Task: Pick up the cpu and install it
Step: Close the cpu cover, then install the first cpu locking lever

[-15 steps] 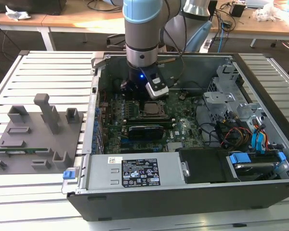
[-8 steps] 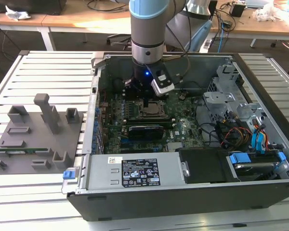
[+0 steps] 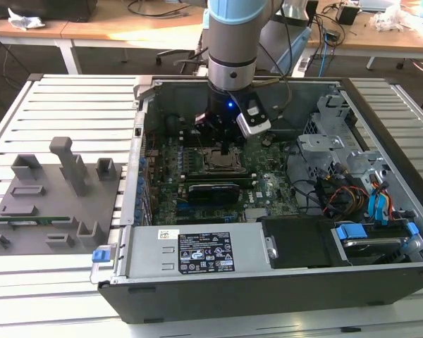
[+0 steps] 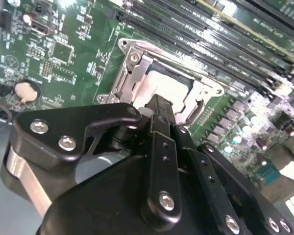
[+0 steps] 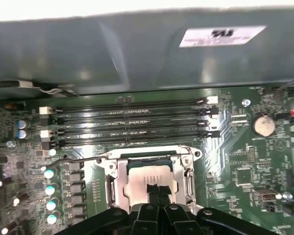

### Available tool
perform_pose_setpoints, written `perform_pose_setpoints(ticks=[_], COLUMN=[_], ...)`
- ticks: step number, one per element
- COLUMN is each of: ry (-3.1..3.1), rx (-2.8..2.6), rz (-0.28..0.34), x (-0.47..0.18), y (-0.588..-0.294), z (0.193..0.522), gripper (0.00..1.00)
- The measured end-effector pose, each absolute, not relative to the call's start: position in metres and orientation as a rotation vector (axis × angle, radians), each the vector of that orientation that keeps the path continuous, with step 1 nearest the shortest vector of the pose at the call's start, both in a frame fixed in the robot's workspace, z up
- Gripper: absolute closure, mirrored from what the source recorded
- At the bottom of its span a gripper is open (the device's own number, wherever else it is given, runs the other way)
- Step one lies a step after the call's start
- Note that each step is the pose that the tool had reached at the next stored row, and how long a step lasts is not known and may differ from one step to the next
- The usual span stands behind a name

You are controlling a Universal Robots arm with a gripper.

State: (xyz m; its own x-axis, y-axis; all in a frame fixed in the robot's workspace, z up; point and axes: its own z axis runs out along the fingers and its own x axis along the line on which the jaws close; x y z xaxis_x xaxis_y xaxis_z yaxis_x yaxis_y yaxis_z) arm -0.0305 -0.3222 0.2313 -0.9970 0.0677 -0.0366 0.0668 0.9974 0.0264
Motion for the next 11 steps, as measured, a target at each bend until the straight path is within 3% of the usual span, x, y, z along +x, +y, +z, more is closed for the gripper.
perform_pose_setpoints(ticks=[11], ry=[3.102], rx=[0.104], rz=[0.039], x=[-0.0305], y=[-0.3223], z=[0.2373], gripper=[0.89])
